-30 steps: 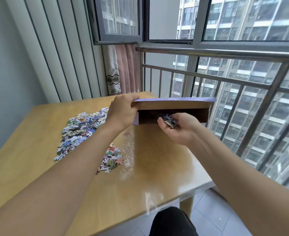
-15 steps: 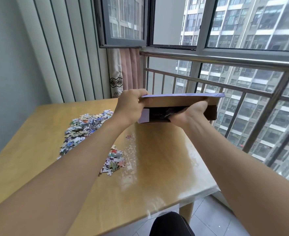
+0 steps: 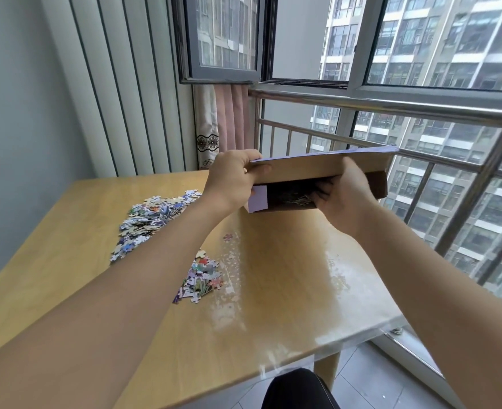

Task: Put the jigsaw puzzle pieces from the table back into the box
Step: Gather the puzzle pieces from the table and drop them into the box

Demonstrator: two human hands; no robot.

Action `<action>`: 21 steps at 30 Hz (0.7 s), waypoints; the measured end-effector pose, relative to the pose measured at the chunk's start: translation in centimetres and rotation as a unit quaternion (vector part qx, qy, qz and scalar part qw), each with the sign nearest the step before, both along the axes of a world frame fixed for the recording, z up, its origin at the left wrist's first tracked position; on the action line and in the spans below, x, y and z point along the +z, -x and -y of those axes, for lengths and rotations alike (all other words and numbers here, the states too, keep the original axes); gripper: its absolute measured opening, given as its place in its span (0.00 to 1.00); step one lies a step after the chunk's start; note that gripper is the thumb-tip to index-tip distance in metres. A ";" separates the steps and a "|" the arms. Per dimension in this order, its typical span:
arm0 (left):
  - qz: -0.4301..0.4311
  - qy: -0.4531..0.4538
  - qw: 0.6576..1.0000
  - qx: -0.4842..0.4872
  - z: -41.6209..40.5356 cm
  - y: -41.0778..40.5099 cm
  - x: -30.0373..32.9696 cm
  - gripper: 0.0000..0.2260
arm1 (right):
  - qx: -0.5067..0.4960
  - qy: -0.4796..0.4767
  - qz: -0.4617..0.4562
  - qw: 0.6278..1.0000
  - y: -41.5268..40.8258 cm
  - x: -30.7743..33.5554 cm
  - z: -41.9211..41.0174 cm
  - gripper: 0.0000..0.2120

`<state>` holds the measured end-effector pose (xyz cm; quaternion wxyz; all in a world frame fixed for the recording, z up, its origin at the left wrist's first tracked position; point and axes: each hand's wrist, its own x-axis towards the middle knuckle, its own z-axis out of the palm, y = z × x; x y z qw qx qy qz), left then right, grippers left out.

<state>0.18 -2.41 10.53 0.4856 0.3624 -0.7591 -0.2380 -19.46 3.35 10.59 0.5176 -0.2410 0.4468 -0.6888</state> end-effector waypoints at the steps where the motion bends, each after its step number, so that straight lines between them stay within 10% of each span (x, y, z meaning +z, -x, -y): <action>1: 0.002 0.001 1.000 0.000 0.1 0.1 -0.1 0.06 | -0.025 -0.012 -0.092 0.995 0.0 -0.4 -0.1 0.22; 3: 0.004 0.003 1.000 -0.001 0.0 0.3 -0.2 0.06 | -0.067 -0.021 -0.359 0.931 0.0 -1.4 -0.8 0.11; 5: 0.016 0.011 1.000 -0.001 -0.1 0.5 -0.3 0.06 | -0.068 0.000 -0.640 0.765 -0.2 -2.0 -2.0 0.08; 8: 0.050 0.030 0.998 0.000 -0.6 0.8 -0.6 0.06 | 0.025 -0.009 -0.801 0.598 -0.4 -2.4 -2.3 0.13; 18: 0.055 0.049 0.997 0.009 -1.1 0.9 -1.2 0.05 | 0.153 -0.059 -0.723 0.671 2.3 -2.7 -1.1 0.25; 21: 0.056 0.049 0.997 0.013 -1.1 0.9 -1.5 0.05 | 0.162 -0.011 -0.760 0.629 1.5 -2.8 -2.3 0.30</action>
